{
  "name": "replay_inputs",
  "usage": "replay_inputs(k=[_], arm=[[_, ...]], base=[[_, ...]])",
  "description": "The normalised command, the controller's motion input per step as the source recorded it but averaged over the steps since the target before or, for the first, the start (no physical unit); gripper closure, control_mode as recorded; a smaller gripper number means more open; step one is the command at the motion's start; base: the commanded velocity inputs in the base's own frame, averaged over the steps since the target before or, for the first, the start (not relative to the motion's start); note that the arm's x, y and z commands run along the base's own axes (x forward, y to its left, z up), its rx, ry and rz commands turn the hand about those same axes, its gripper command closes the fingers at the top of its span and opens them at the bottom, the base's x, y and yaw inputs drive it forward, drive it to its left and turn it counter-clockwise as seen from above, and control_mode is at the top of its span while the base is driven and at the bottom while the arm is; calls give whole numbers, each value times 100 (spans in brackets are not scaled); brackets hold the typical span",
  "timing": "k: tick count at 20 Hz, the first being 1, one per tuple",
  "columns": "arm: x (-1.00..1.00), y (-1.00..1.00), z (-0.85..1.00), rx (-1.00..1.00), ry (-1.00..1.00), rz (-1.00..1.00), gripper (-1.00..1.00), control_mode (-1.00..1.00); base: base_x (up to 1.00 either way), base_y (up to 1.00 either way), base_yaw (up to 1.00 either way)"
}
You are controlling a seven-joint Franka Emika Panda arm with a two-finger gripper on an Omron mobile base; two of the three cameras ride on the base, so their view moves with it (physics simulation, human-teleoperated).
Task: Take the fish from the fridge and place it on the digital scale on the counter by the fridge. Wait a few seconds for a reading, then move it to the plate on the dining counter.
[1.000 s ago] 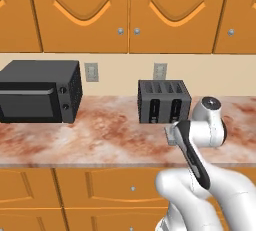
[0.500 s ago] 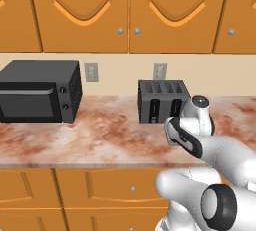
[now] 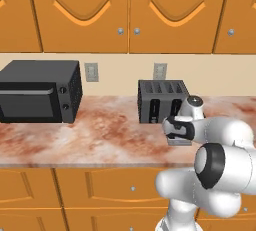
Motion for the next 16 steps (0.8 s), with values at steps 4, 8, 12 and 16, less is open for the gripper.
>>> replay_inputs(k=[4,8,12,16], arm=[[17,-6,-29,0,0,0,100,-100],[13,0,-17,0,0,0,100,-100],[22,0,-9,0,0,0,100,-100],[23,-3,-6,0,0,0,100,-100]], base=[[0,0,0],[0,0,0],[0,0,0],[0,0,0]])
